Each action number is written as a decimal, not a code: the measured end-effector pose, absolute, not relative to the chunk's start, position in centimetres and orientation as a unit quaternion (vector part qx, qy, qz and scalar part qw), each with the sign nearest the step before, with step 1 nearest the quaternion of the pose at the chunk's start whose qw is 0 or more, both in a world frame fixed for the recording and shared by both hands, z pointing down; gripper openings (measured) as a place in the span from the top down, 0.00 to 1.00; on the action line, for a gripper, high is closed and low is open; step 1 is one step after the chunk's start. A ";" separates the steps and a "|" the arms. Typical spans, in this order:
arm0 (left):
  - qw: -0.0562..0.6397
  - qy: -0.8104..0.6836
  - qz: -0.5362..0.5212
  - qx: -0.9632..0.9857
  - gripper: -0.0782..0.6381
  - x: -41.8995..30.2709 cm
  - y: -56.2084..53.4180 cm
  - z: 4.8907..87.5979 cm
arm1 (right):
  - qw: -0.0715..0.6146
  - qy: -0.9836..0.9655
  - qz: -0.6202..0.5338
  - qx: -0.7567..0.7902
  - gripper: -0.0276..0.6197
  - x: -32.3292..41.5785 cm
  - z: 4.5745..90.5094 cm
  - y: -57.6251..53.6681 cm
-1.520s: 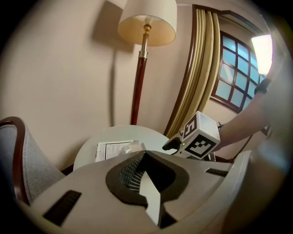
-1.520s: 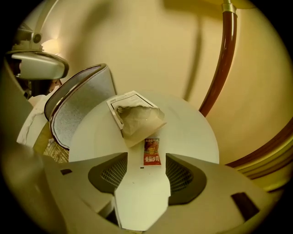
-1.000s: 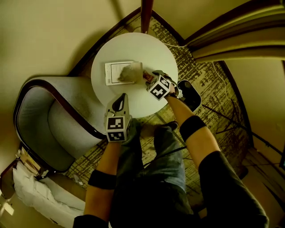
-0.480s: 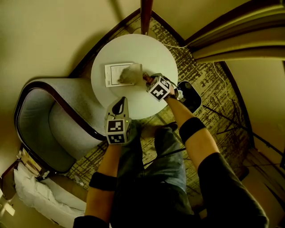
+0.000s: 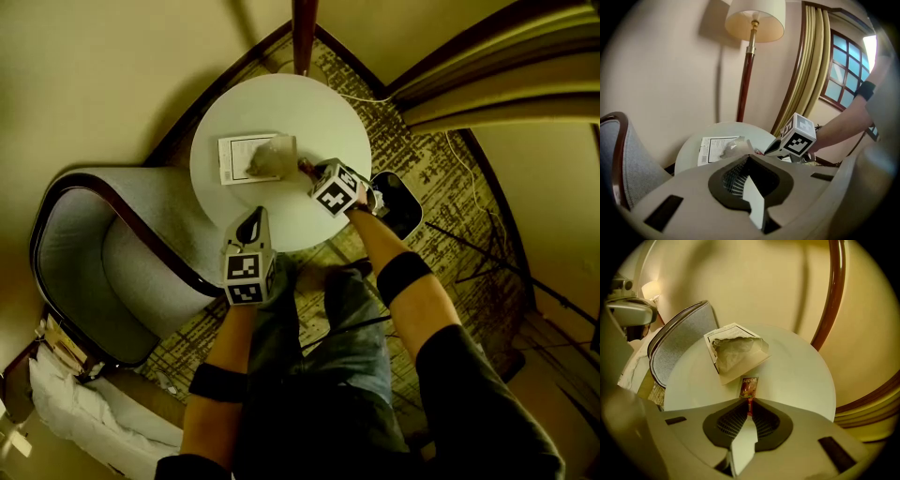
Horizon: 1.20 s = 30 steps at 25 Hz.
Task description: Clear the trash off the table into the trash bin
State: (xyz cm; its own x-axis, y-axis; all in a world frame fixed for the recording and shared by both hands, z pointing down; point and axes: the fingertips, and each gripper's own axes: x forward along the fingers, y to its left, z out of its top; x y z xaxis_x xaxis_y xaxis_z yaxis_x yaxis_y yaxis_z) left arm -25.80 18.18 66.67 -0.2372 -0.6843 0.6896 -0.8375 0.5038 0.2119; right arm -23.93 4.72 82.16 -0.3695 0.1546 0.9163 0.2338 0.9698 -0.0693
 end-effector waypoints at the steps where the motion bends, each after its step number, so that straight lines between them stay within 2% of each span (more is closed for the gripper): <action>1: 0.379 -0.780 0.102 0.488 0.88 -25.7 18.2 66.7 | 0.548 -0.828 -0.035 -0.117 0.88 -24.0 82.1 4.8; 11: 0.369 -0.784 0.090 0.491 0.88 -26.2 17.4 65.3 | 0.542 -0.834 -0.026 -0.106 0.90 -23.8 79.3 4.7; 19: 0.344 -0.801 0.090 0.482 0.88 -26.5 17.8 62.9 | 0.506 -0.859 -0.021 -0.079 0.91 -23.8 72.1 4.1; 24: 0.336 -0.804 0.092 0.482 0.88 -25.6 18.8 60.0 | 0.464 -0.883 -0.013 -0.068 0.91 -22.5 64.9 4.9; 30: 0.304 -0.815 0.097 0.483 0.88 -26.0 19.2 56.0 | 0.381 -0.924 0.019 -0.041 0.91 -21.5 57.2 6.1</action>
State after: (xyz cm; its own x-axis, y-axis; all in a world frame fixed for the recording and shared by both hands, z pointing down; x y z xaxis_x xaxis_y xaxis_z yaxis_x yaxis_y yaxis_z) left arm -26.02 19.21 56.05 -0.3479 -0.7286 0.5900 -0.8471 0.5139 0.1352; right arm -21.49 6.13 57.16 -0.7067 0.0911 0.7016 0.0618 0.9958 -0.0670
